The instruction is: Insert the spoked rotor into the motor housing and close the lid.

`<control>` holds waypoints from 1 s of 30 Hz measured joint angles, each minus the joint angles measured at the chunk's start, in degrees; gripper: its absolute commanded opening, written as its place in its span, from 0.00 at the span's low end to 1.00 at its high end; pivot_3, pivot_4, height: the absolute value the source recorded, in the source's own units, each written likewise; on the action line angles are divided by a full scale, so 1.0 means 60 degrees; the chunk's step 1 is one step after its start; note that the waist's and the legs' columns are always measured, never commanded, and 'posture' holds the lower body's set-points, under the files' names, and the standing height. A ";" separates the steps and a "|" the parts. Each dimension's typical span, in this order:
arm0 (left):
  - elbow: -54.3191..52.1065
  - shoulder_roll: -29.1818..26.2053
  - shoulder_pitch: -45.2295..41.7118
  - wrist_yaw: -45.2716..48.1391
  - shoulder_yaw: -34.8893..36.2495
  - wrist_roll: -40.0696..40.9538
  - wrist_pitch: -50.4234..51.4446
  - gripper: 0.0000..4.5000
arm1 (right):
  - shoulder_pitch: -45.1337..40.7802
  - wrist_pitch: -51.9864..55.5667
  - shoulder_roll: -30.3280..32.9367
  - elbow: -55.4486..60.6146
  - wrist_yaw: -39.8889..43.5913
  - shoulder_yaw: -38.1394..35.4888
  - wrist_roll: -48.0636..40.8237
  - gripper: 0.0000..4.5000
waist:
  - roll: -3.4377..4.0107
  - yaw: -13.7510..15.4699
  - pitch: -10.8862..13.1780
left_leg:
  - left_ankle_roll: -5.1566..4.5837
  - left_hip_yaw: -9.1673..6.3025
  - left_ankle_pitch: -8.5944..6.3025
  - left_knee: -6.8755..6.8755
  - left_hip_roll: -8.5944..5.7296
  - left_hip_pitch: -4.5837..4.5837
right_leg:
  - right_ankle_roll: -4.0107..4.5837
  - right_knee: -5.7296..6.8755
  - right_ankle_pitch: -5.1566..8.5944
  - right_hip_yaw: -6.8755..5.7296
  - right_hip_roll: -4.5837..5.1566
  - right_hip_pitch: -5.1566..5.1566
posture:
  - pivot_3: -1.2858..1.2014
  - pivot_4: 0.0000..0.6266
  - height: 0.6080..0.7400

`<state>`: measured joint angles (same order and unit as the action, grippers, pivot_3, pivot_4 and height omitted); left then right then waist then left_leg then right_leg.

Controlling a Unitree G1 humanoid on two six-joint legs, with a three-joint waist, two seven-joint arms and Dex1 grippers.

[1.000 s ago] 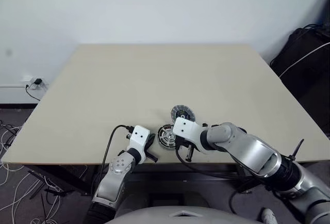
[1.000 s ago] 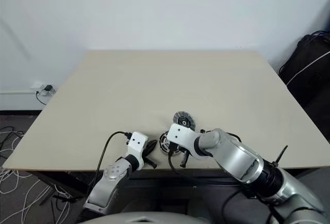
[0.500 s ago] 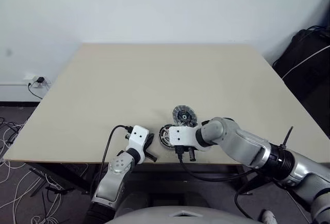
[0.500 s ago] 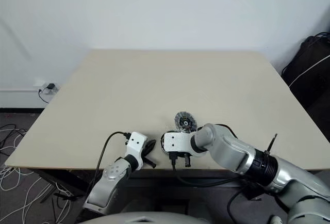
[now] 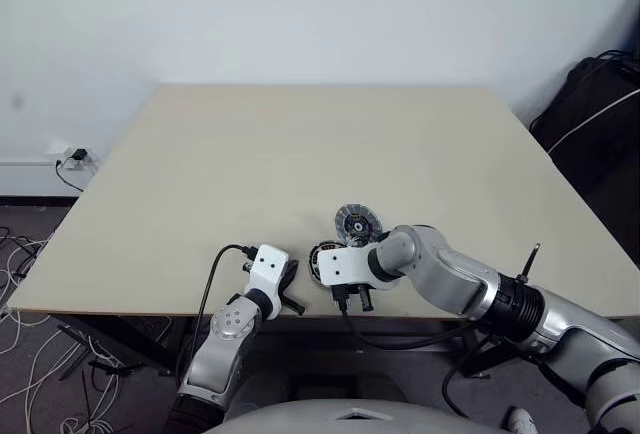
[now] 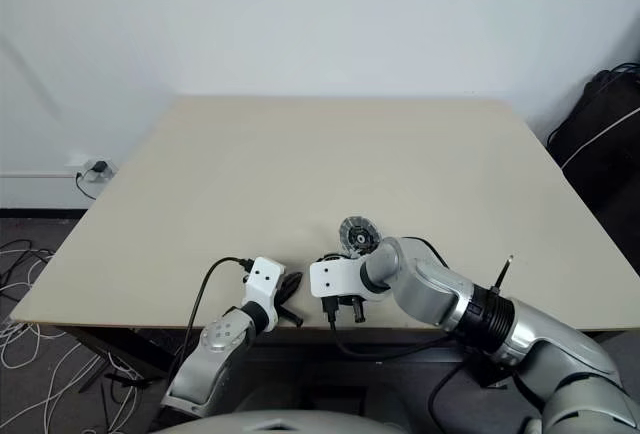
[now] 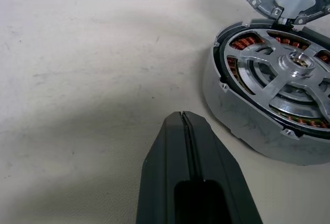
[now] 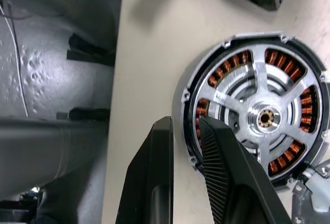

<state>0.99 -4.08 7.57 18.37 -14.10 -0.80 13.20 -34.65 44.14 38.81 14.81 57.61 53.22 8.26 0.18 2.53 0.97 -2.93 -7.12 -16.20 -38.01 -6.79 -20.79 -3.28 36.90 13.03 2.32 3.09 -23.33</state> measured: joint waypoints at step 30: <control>0.0000 0.0082 0.0038 -0.0140 0.0007 0.0161 -0.0035 0.00 | 0.0257 -0.0235 -0.0626 -0.0736 0.0614 -0.0300 0.1171 0.01 | -0.0006 -0.0002 -0.0018 | 0.0026 -0.0003 0.0060 -0.0005 0.0007 0.0021 | -0.0045 0.0008 -0.0027 -0.0003 -0.0009 0.0024 | 0.52 0.00 1.00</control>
<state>0.99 -3.59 7.79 17.53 -14.05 0.17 12.99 -33.10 42.73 35.05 10.39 61.30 51.42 15.28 0.14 2.52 0.86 -2.77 -7.14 -15.84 -38.04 -6.75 -20.66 -3.55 36.95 12.87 2.31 3.03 -23.19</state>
